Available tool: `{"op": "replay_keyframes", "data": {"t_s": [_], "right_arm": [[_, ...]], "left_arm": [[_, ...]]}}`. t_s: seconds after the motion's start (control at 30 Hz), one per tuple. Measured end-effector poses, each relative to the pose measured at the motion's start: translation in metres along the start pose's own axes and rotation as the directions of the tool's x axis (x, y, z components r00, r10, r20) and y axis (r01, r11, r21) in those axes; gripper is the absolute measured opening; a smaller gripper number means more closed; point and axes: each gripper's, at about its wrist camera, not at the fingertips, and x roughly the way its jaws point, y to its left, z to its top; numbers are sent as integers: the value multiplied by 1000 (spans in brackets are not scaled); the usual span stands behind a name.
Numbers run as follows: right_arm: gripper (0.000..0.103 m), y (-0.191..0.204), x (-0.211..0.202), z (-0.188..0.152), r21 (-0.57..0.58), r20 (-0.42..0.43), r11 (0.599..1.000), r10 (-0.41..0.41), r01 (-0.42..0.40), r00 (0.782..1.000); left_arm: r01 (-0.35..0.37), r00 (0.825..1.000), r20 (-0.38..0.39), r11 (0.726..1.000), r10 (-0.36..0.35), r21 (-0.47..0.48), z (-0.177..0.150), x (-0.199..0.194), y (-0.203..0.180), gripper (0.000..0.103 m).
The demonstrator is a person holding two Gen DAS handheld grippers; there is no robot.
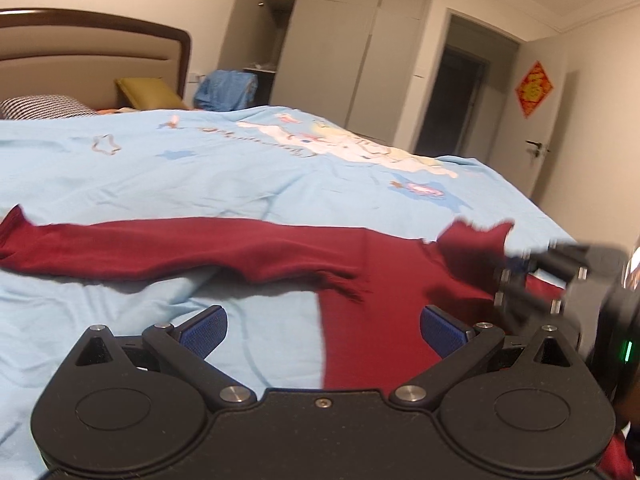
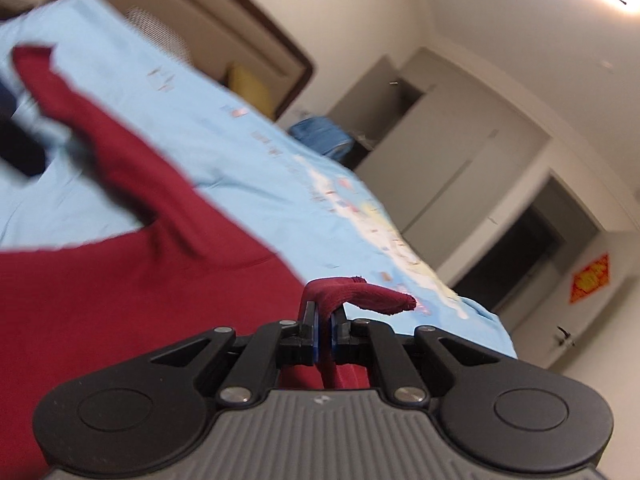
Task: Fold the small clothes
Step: 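Lift the held cuff with the right tool and carry it across the body, then lay the sleeve over the sweater body and open the right tool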
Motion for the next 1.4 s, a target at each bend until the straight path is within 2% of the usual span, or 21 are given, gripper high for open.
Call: {"op": "replay_keyframes", "data": {"t_s": [0.17, 0.3, 0.33, 0.4, 0.53, 0.57, 0.63, 0.7, 0.8, 0.87, 0.93, 1.0, 1.13, 1.17, 1.23, 1.33, 1.4], "right_arm": [[7, 42, -9, -30, -198, -36, 976, 81, -86, 996], [10, 58, -28, -40, -268, -30, 955, 127, -130, 991], [12, 55, -33, -43, -270, -27, 952, 139, -141, 990], [31, 52, -45, -48, -254, -24, 954, 157, -158, 987], [52, 28, -62, -53, -158, -21, 972, 174, -175, 985], [61, 18, -67, -55, -116, -25, 978, 173, -175, 985], [71, -5, -76, -62, -20, -31, 985, 174, -174, 984], [85, -28, -83, -72, 80, -40, 983, 166, -162, 985], [94, -62, -88, -92, 205, -67, 973, 127, -111, 990], [99, -85, -89, -108, 302, -102, 950, 110, -74, 989], [101, -107, -89, -124, 412, -131, 910, 103, -41, 986], [102, -134, -92, -146, 533, -158, 846, 98, 1, 983], [102, -175, -84, -185, 715, -207, 693, 80, 95, 975], [102, -183, -83, -199, 760, -216, 639, 77, 118, 973], [97, -199, -77, -221, 835, -230, 529, 83, 153, 970], [81, -213, -64, -246, 909, -241, 370, 98, 189, 966], [72, -219, -59, -257, 931, -239, 304, 95, 201, 966]], "left_arm": [[-22, 1000, -9, 1000, 22, -18, -2, 2, 8, 102], [-22, 1000, -18, 1000, 22, -9, -4, 6, 4, 102], [-21, 1000, -23, 1000, 20, -6, -4, 9, 2, 102], [-17, 1000, -25, 1000, 17, 2, -4, 11, -3, 102], [-2, 999, -33, 1000, 2, 18, -5, 21, -14, 102], [4, 999, -39, 1000, -3, 30, -6, 26, -18, 102], [16, 999, -52, 998, -12, 60, -7, 37, -27, 102], [25, 998, -61, 996, -20, 89, -9, 51, -38, 102], [27, 998, -52, 993, -21, 117, -12, 72, -53, 102], [18, 999, -50, 990, -11, 138, -16, 87, -61, 102], [12, 998, -59, 988, -3, 151, -20, 101, -67, 102], [15, 996, -84, 988, -3, 153, -25, 112, -68, 102], [8, 994, -110, 990, 8, 144, -35, 124, -64, 103], [11, 994, -106, 991, 3, 136, -36, 124, -63, 103], [11, 995, -100, 991, 2, 130, -38, 123, -61, 103], [10, 995, -99, 991, 3, 131, -41, 124, -60, 103], [9, 995, -97, 991, 4, 131, -41, 124, -60, 103]]}}
